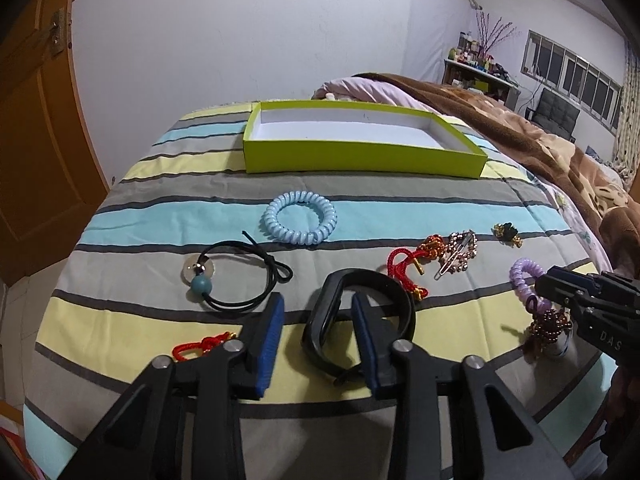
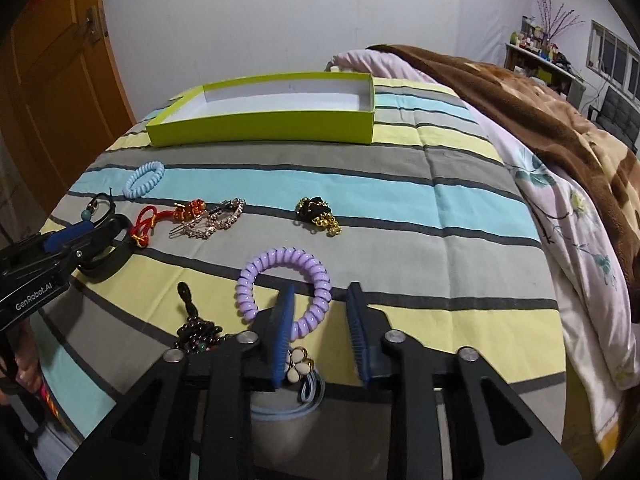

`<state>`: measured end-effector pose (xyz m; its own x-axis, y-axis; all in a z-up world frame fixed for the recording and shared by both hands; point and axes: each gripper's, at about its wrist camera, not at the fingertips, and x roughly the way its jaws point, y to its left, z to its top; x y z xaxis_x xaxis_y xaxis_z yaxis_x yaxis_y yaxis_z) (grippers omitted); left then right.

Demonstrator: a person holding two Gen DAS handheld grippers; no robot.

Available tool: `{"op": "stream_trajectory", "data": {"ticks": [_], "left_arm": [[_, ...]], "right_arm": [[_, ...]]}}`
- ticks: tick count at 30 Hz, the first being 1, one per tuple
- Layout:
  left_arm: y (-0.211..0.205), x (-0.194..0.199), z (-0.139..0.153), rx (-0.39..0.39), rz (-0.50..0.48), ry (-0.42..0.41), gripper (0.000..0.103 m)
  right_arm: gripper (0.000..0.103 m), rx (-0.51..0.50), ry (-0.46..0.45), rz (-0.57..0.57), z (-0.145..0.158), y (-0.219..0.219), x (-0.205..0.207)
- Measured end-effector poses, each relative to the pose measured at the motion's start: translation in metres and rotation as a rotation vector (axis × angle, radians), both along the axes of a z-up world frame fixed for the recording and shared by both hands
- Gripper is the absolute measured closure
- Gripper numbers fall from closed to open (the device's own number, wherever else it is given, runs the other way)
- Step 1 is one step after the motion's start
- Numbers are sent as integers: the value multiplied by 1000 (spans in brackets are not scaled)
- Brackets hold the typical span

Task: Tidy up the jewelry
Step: 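Grasp the purple coil bracelet with the right tool while the left tool grasps the black band, then carry both items into the green box while both tools open to release them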

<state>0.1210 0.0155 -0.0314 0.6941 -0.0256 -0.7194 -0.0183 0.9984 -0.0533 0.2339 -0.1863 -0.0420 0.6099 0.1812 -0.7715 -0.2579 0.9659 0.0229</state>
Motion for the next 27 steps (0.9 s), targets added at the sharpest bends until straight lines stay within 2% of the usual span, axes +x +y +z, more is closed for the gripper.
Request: {"op": "stream_trajectory", "data": {"ticks": [4, 7, 9, 27], "left_arm": [[-3, 4, -1, 9, -11, 12, 82], [-4, 3, -1, 16, -18, 8, 84], [-3, 4, 0, 13, -21, 4, 90], [1, -3, 30, -21, -21, -64, 91]], "right_arm": [[91, -31, -1, 14, -1, 5, 4], [93, -29, -3, 19, -1, 5, 4], [93, -12, -3, 15, 0, 4, 5], [94, 46, -78, 7, 34, -4, -2]]}}
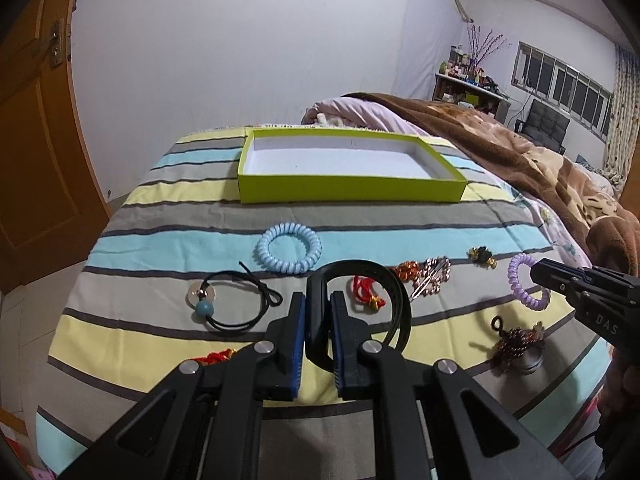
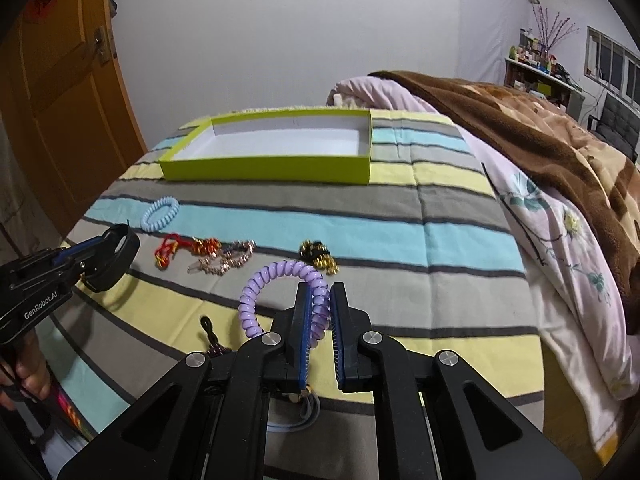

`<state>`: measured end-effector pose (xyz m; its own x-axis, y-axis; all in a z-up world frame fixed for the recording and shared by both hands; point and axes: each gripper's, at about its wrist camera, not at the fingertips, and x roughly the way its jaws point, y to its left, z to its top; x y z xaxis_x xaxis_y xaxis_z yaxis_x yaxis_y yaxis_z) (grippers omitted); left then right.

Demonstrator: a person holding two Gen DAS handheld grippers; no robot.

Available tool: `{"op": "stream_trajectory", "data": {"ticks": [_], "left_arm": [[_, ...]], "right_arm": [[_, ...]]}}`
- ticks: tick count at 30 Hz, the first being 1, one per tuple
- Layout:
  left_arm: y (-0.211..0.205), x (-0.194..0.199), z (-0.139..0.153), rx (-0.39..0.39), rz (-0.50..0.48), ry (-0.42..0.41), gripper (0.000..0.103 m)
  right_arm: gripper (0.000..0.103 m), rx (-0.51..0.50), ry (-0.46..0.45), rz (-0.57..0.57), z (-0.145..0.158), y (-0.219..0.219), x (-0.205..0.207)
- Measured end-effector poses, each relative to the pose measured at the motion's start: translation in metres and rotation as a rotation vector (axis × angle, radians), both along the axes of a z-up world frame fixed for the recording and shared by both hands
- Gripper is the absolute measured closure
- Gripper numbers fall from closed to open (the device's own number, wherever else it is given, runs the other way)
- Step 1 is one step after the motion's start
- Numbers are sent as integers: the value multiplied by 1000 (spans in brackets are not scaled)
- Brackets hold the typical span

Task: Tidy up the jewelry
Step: 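Carry both items into the green box while both tools open to release them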

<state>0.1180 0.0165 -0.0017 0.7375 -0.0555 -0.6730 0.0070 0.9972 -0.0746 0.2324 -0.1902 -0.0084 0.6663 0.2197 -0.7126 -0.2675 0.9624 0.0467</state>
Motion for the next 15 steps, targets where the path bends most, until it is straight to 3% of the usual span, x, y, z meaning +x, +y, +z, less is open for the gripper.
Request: {"op": "stream_trajectory", "data": {"ticks": [15], "left_arm": [[14, 62, 37, 34, 20, -50, 91]], "right_arm": [[94, 24, -66, 50, 33, 19, 60]]}}
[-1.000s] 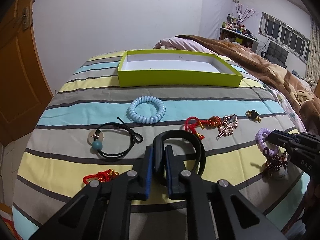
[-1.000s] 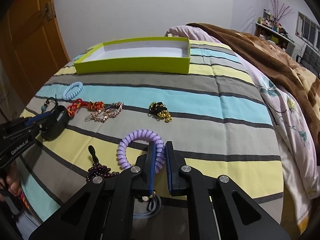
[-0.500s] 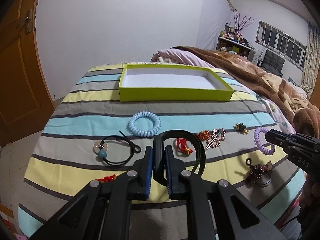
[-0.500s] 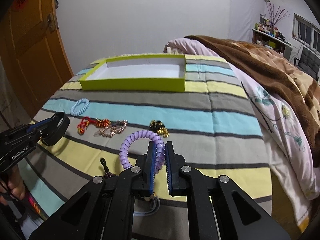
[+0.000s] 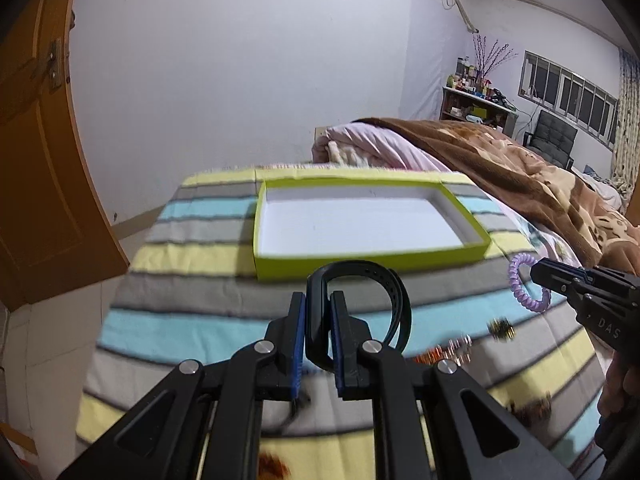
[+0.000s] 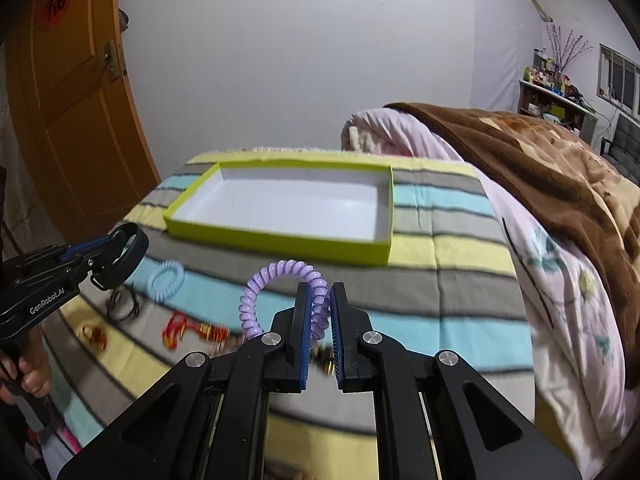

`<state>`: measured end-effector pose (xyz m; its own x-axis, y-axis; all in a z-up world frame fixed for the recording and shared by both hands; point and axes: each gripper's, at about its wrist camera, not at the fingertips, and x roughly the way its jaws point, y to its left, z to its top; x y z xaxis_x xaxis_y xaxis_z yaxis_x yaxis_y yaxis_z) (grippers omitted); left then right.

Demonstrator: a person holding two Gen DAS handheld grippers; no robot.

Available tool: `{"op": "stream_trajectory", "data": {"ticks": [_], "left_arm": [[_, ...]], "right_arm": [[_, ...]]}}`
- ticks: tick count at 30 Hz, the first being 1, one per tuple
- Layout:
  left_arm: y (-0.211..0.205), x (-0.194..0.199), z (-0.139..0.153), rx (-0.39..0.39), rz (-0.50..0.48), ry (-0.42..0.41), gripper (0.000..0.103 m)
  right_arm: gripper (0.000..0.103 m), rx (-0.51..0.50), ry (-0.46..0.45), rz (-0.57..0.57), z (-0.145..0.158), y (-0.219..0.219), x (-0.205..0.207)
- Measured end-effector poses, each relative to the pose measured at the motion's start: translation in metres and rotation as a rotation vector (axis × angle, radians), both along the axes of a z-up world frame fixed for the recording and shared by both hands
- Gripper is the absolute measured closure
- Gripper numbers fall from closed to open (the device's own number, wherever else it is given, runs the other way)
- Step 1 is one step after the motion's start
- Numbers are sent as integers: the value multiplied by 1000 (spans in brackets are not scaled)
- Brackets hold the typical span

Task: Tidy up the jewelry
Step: 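Carry both items into the green box while both tools open to release them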

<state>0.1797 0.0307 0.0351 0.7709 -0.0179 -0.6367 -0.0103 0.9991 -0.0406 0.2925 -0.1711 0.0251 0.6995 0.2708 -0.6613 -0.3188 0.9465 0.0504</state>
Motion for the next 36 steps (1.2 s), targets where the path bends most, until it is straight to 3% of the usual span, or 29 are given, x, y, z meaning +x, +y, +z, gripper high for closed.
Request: {"op": "stream_trajectory", "data": {"ticks": [10, 21, 36], "left_arm": [[11, 80, 2, -5, 6, 16, 91], [19, 156, -28, 28, 28, 77, 90], [31, 185, -57, 40, 74, 158, 90]], "right_arm": [[94, 6, 9, -9, 2, 6, 87], [94, 3, 79, -28, -23, 16, 173], [94, -56, 168, -69, -56, 27, 218]]}}
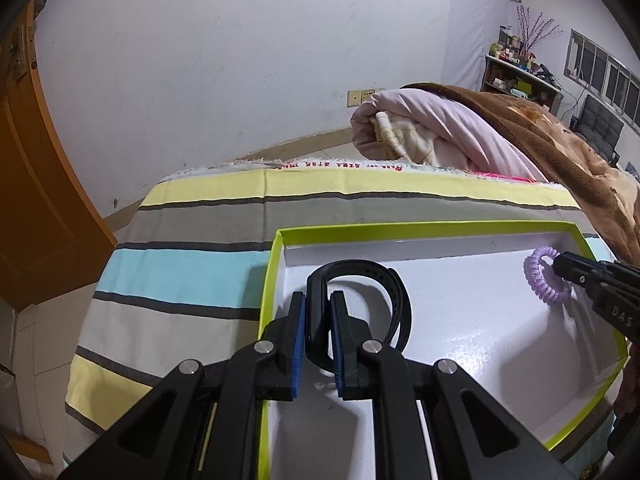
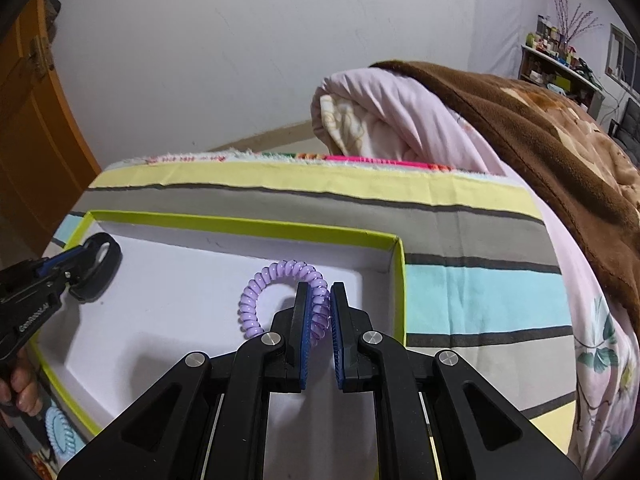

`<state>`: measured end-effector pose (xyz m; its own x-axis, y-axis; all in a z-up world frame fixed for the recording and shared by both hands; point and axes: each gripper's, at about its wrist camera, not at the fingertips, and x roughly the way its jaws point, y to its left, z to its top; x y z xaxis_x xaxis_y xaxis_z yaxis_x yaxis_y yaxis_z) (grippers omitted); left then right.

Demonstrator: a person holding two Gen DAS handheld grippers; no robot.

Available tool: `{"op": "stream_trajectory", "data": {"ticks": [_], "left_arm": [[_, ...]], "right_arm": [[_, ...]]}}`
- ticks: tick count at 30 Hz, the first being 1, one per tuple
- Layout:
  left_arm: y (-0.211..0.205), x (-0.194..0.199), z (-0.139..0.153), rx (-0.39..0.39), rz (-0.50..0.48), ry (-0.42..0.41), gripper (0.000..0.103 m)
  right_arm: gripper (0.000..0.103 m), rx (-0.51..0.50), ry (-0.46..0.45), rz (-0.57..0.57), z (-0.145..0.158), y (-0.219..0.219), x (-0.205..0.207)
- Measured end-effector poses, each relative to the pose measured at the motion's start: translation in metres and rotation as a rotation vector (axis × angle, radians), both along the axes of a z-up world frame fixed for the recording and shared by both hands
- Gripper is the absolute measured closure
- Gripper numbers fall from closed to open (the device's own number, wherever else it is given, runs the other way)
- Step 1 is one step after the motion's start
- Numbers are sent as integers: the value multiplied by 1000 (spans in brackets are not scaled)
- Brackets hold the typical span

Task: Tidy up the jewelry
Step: 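Carry both items into the green box while both tools open to release them, then lift both open tools out of the green box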

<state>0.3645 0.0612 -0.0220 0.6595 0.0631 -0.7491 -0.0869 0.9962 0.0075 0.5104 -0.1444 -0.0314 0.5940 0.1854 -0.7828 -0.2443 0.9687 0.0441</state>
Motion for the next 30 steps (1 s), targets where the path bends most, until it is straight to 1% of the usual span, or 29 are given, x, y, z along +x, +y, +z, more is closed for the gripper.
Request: {"op": "stream_trajectory", "data": {"ticks": [4, 5, 6, 7, 8, 9, 11, 14, 17, 20, 24, 30], "left_arm": [[-1, 0, 1, -13, -16, -9, 89], [-2, -1, 2, -11, -19, -16, 89], [-2, -2, 3, -15, -22, -22, 87], [-2, -3, 5, -26, -26, -28, 84], [-1, -6, 8, -37, -28, -38, 78], [0, -8, 12, -44, -26, -51, 76], [2, -16, 19, -65, -30, -76, 76], [2, -29, 31, -69, -37, -105, 76], [-2, -48, 42, -54, -43, -129, 74], [-4, -70, 51, -45, -45, -156, 68], [-6, -104, 61, -48, -43, -187, 68], [-14, -155, 68, -48, -42, -230, 68]], "right_arm": [[93, -9, 7, -2, -2, 1, 0], [92, -6, 8, -1, -1, 1, 0], [86, 2, 5, 2, 0, 1, -2], [83, 6, 1, 4, 2, 1, -4], [78, 10, -5, 6, 3, 1, -5], [78, 14, -10, 9, 5, 0, -7], [78, 23, -21, 10, 10, -2, -14], [78, 43, -41, 17, 20, -4, -27], [78, 74, -69, 32, 33, -7, -47], [78, 105, -97, 48, 46, -10, -74], [78, 137, -141, 74, 61, -14, -117], [78, 154, -184, 102, 72, -20, -176]]}}
